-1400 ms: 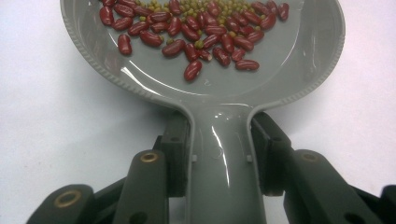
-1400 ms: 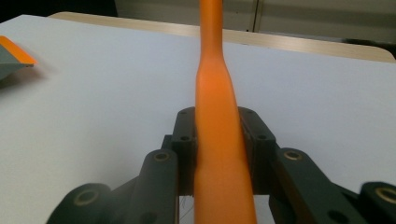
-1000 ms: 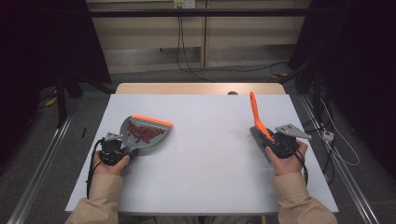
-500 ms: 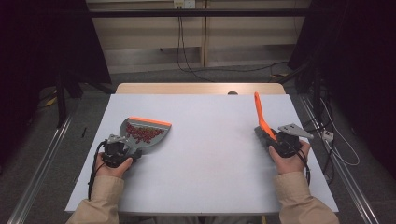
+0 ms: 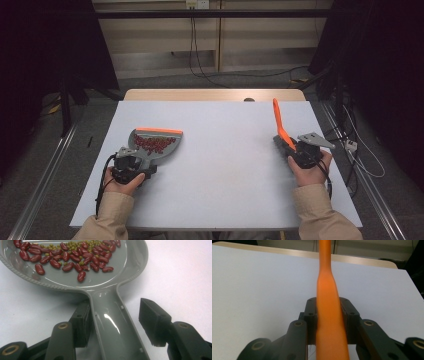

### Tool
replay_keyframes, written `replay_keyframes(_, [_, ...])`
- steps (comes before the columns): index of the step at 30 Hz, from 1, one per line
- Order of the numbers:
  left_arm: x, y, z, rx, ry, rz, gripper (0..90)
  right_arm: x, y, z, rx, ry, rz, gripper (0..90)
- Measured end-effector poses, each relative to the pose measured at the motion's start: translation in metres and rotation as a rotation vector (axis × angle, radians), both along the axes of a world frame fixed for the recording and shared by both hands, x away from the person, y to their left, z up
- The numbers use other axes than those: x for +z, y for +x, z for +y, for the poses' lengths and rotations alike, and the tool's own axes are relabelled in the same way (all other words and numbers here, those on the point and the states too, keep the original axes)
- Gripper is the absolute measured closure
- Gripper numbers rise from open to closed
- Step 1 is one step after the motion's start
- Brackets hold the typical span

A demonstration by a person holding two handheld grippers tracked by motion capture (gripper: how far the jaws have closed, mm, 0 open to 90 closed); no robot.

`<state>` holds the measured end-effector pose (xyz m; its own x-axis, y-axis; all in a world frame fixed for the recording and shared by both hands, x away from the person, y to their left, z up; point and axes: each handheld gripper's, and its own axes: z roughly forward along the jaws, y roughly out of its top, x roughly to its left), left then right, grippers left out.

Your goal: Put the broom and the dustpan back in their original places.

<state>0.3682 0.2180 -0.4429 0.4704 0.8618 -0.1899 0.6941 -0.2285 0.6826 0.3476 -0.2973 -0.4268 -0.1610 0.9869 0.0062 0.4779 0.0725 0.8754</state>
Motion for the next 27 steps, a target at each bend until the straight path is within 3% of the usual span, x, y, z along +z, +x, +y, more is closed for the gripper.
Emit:
replay_keyframes(14, [0.0,-0.004,-0.007,-0.091,-0.008,0.015,39.5,-0.002,0.004,0.0,-0.009,-0.012,-0.004,71.1])
replay_keyframes(19, [-0.001,-0.005,-0.008,-0.097,-0.034,0.014,36.8,-0.005,0.005,0.001,-0.021,-0.032,0.0,71.0])
replay_keyframes(23, [0.0,-0.005,-0.007,-0.116,-0.032,0.015,35.7,-0.009,0.006,0.005,-0.008,-0.066,0.019,71.0])
replay_keyframes(27, [0.0,-0.005,-0.008,-0.113,-0.041,0.013,32.1,-0.011,0.005,0.011,0.004,-0.071,0.009,70.9])
